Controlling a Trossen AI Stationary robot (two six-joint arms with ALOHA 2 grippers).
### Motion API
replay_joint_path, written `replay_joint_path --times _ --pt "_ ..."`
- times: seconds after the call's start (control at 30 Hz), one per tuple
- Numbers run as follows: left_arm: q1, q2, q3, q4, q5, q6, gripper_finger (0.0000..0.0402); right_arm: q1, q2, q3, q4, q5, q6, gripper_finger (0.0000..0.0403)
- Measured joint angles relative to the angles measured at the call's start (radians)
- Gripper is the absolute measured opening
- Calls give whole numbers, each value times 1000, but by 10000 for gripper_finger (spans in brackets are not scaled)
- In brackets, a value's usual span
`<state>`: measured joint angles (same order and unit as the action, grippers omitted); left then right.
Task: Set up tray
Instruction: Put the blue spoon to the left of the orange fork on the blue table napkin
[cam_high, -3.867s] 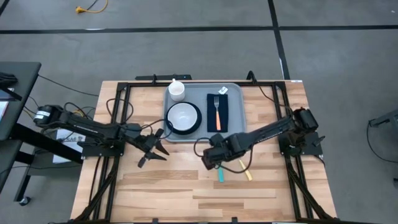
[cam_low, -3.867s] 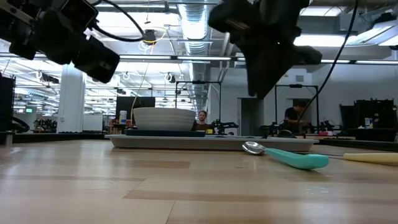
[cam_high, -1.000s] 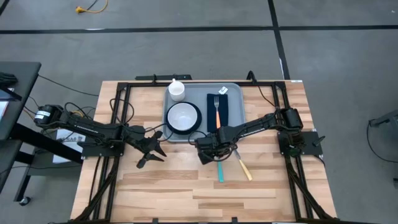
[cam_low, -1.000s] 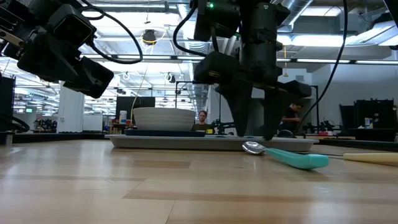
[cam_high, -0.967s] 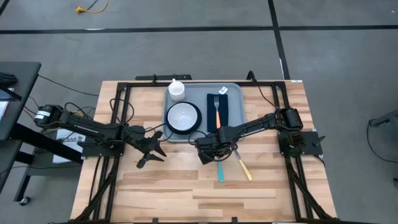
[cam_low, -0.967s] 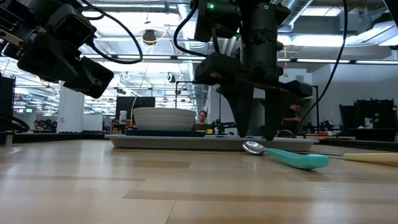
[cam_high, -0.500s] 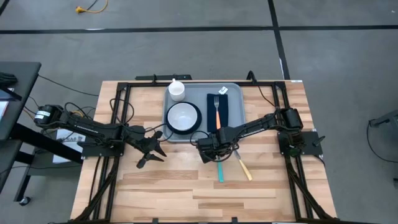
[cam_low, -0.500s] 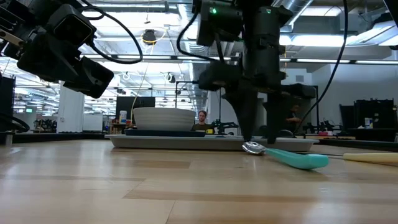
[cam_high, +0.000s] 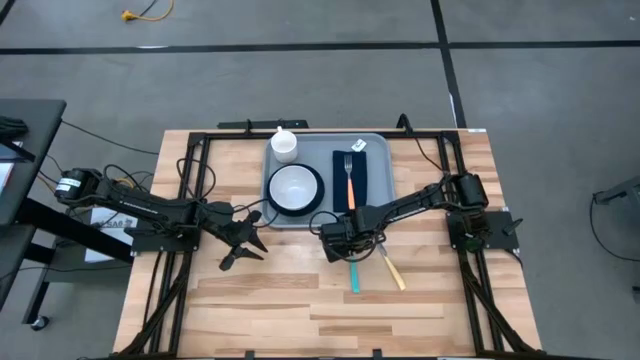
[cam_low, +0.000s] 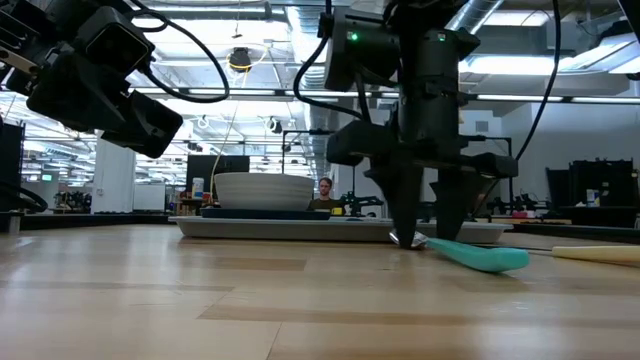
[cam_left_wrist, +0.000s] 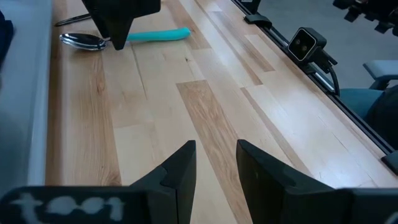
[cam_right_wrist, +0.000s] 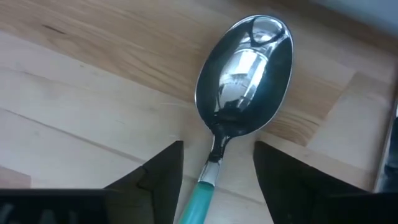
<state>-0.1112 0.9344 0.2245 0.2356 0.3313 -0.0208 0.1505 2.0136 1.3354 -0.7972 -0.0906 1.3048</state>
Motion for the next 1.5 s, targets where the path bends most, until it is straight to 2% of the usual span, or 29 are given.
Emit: replay_joint_path --times 0.2,0.6,1.07,1.5 --pt "0 0 0 0 0 0 103 0 0 0 -15 4 -3 166" --pt "0 0 0 0 -3 1 103 0 2 0 -24 17 -3 76" --pt "0 0 0 -1 -3 1 103 0 2 0 -17 17 -3 9" --pt "0 0 0 -7 -4 2 103 -3 1 0 -13 -9 -3 4"
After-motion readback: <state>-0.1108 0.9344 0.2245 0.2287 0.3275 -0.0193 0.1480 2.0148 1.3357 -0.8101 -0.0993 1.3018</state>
